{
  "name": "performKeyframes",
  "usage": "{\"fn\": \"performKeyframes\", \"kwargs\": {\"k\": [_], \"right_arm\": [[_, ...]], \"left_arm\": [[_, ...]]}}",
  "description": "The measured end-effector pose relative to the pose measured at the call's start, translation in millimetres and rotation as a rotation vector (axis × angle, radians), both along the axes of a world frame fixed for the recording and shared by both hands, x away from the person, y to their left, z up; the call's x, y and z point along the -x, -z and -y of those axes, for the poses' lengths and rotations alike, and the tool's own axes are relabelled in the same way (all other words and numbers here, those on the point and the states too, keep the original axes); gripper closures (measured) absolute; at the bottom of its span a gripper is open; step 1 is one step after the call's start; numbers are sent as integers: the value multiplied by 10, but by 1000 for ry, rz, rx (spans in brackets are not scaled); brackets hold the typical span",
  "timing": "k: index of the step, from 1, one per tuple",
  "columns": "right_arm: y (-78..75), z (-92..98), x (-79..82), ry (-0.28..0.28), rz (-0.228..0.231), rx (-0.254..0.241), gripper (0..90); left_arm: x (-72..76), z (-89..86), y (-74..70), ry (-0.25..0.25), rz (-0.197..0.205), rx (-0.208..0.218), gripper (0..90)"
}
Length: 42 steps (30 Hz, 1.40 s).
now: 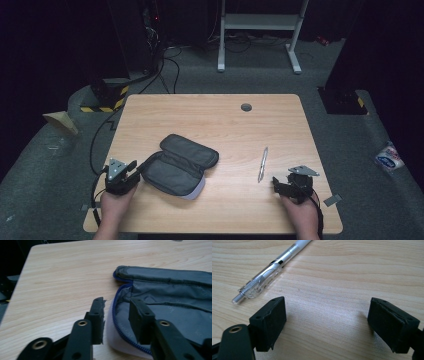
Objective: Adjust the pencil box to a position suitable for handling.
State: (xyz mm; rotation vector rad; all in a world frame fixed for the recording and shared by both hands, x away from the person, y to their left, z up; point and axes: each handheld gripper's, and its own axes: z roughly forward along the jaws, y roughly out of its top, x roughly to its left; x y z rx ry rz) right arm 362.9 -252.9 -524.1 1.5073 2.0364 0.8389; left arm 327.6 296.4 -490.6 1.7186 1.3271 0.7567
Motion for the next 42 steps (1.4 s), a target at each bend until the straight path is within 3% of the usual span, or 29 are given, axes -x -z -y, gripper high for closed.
{"fn": "performKeyframes", "kwargs": {"k": [6, 17, 19, 21, 25, 31, 34, 42], "right_arm": [[-1, -4, 4, 1, 2, 3, 156], [-3, -4, 9, -3, 5, 5, 184], [-10, -2, 46, -11, 25, -1, 308], [-11, -3, 57, -13, 29, 0, 330], [-36, -27, 146, -23, 103, 38, 395], [-108, -83, 205, -44, 143, 14, 416], [-165, -199, 267, -69, 174, 3, 416], [-208, -388, 336, -125, 190, -7, 428]], "left_arm": [[-43, 55, 78, 32, -51, 1, 618], [-25, 78, 117, 42, -73, -7, 771], [4, 97, 122, 39, -63, -27, 795], [16, 103, 124, 41, -57, -33, 806], [40, 119, 121, 53, -59, -37, 832], [63, 206, 114, 93, -57, -37, 850], [77, 290, 110, 120, -53, -48, 850], [126, 522, 90, 195, -40, -75, 854]]}}
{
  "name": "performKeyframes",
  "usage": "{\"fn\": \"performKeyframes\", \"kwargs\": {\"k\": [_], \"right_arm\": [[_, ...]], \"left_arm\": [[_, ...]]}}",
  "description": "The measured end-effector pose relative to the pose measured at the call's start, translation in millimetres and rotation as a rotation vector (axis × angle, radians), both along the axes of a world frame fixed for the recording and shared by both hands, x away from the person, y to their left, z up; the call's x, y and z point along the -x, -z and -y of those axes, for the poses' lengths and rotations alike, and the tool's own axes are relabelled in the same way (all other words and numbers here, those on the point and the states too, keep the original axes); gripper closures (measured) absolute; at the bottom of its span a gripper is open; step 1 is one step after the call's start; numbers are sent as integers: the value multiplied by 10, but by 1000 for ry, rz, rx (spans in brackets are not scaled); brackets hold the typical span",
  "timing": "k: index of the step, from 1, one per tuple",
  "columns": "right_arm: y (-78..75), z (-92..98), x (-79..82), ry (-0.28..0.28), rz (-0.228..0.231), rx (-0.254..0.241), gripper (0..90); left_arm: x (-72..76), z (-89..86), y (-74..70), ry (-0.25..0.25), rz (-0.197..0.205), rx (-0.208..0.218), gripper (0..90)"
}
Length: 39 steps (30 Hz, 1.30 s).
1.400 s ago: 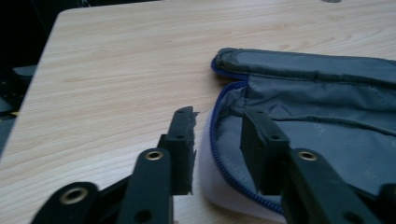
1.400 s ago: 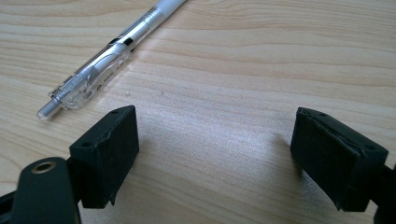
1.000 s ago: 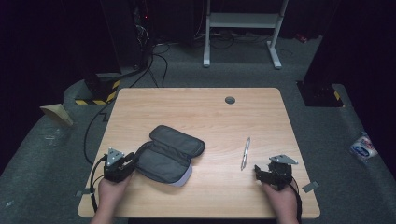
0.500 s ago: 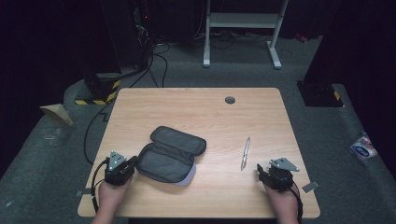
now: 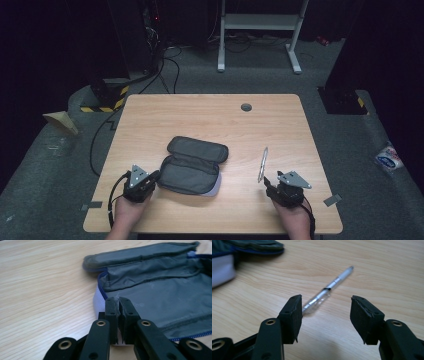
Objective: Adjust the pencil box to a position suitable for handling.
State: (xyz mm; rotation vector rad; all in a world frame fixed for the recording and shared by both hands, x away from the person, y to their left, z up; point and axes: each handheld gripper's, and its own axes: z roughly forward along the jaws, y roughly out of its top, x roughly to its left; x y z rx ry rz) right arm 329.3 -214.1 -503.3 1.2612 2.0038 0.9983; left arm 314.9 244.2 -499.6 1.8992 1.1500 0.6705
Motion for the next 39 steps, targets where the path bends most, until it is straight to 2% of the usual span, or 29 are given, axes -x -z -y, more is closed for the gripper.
{"fn": "performKeyframes", "kwargs": {"k": [8, 11, 12, 13, 16, 17, 19, 22, 25, 29, 32, 33, 39], "right_arm": [[-85, -238, 68, -69, 7, -38, 447], [-118, -319, 80, -90, 1, -58, 467], [-118, -319, 80, -90, 1, -58, 467], [-136, -376, 84, -103, -3, -75, 473], [-150, -423, 82, -114, -4, -81, 475], [-176, -479, 63, -123, -3, -89, 475], [-192, -511, 49, -126, 1, -96, 476], [-246, -673, -13, -150, 8, -129, 476], [-258, -770, -31, -168, 4, -138, 479], [-255, -932, -47, -204, -3, -140, 492], [-222, -1021, -59, -224, -24, -138, 512], [-187, -1062, -68, -239, -45, -136, 529], [-111, -1098, -73, -258, -89, -140, 580]], "left_arm": [[49, 186, -23, 66, -2, 23, 850], [69, 237, -41, 74, 15, 5, 823], [76, 239, -52, 70, 19, 7, 823], [79, 229, -65, 60, 26, 16, 773], [81, 188, -80, 37, 35, 45, 728], [76, 164, -78, 23, 35, 60, 669], [71, 162, -69, 18, 28, 71, 651], [46, 175, -28, -2, 15, 60, 581], [23, 204, 11, 0, -12, 54, 587], [21, 241, 26, 20, -22, 45, 613], [21, 262, 33, 31, -26, 39, 634], [23, 269, 34, 32, -26, 37, 646], [32, 314, 40, 55, -31, 38, 695]]}}
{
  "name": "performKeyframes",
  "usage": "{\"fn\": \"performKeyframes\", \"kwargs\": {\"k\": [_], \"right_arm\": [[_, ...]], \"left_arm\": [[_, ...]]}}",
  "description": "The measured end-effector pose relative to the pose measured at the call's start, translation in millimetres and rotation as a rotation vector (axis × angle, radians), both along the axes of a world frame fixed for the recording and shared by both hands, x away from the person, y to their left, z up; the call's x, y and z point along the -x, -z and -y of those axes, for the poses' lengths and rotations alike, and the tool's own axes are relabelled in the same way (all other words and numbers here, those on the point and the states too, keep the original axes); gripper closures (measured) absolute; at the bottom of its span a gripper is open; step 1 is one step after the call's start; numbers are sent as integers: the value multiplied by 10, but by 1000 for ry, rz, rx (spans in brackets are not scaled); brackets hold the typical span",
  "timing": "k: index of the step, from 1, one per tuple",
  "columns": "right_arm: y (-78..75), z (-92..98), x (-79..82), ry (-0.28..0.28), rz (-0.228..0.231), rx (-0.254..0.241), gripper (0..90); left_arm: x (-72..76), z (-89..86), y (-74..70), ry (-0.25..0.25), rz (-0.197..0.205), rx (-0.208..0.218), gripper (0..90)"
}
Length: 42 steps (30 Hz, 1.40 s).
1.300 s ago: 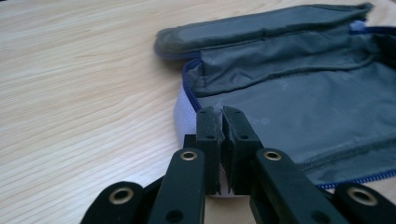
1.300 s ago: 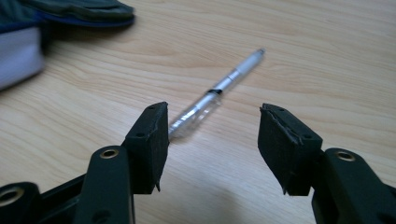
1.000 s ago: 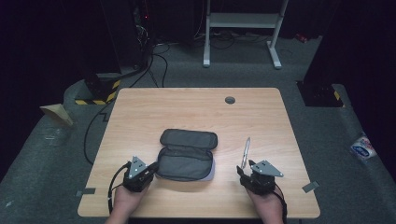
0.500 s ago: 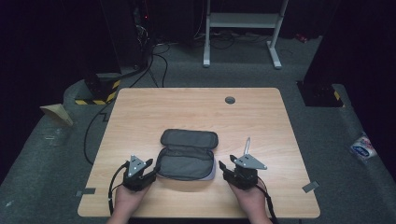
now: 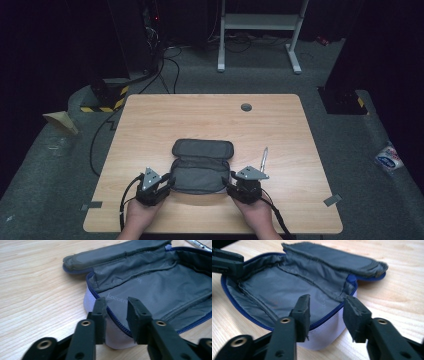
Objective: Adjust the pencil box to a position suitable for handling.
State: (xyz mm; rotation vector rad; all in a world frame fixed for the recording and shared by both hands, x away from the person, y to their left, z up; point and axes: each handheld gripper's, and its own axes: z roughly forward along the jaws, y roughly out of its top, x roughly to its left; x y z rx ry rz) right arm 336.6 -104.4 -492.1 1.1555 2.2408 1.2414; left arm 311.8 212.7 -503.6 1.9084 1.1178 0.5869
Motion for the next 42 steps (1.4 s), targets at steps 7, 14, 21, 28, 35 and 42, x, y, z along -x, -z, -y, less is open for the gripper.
{"fn": "performKeyframes", "kwargs": {"k": [7, 14, 21, 28, 35, 42], "right_arm": [[50, 96, -31, 29, -40, 10, 706], [39, 272, -47, 69, -19, 23, 745], [51, 367, -36, 101, -15, 20, 746], [51, 402, -31, 110, -1, 34, 753], [53, 429, -38, 116, 11, 43, 755], [57, 448, -50, 123, 14, 45, 756]], "left_arm": [[13, 125, 8, 43, 9, -12, 723], [-11, 318, 16, 74, 22, -31, 735], [-22, 464, 13, 92, 40, -26, 756], [-47, 494, 19, 91, 47, -19, 766], [-79, 486, 21, 85, 57, -15, 770], [-103, 518, 39, 85, 62, -12, 770]]}}
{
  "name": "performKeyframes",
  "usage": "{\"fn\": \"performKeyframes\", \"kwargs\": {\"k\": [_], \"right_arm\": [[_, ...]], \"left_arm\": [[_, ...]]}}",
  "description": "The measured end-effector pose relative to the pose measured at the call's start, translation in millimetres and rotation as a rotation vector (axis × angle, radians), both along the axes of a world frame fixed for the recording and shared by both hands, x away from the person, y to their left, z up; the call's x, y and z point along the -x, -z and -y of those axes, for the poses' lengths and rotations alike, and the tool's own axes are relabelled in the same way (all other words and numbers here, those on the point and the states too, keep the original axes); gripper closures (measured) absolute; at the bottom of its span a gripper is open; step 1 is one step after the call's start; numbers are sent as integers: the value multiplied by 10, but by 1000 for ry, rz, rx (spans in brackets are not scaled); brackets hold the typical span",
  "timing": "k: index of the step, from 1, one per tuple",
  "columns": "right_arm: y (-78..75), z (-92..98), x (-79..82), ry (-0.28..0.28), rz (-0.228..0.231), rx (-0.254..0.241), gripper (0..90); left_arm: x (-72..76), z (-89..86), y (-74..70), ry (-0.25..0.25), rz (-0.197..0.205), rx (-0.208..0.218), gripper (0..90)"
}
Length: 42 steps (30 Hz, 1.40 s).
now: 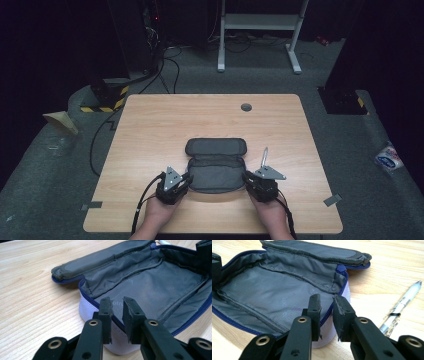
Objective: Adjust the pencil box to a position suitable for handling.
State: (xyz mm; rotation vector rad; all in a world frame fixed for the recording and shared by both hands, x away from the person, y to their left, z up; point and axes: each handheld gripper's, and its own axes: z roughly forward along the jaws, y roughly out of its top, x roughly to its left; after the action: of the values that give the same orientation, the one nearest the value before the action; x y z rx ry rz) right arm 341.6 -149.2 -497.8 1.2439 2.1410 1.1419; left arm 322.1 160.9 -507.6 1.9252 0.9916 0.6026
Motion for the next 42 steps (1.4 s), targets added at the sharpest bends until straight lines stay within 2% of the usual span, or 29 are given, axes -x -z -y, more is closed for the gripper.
{"fn": "performKeyframes", "kwargs": {"k": [13, 15, 19, 23, 27, 30, 33, 37, 40, 42], "right_arm": [[1, 1, -3, -2, 5, -4, 732], [-13, 6, 2, 0, 4, -14, 716], [-24, 19, 4, -14, 10, -26, 690], [-36, 22, 10, -22, 16, -33, 672], [-74, 31, 14, -19, 26, -43, 656], [-121, 65, 3, -11, 44, -47, 651], [-148, 122, -11, 3, 52, -56, 650], [-168, 216, -27, 31, 58, -63, 650], [-178, 293, -42, 52, 64, -63, 649], [-180, 335, -49, 67, 65, -60, 647]], "left_arm": [[6, -29, -15, -3, 13, 6, 756], [3, -45, -25, -8, 6, 29, 737], [6, -68, -37, -7, 5, 49, 713], [21, -86, -63, -5, 17, 67, 685], [29, -145, -100, -19, 35, 91, 671], [16, -219, -117, -36, 35, 102, 664], [-3, -298, -115, -57, 32, 96, 660], [-31, -415, -102, -82, 23, 67, 648], [-55, -522, -65, -110, 16, 9, 635], [-79, -594, -44, -125, -8, -8, 626]]}}
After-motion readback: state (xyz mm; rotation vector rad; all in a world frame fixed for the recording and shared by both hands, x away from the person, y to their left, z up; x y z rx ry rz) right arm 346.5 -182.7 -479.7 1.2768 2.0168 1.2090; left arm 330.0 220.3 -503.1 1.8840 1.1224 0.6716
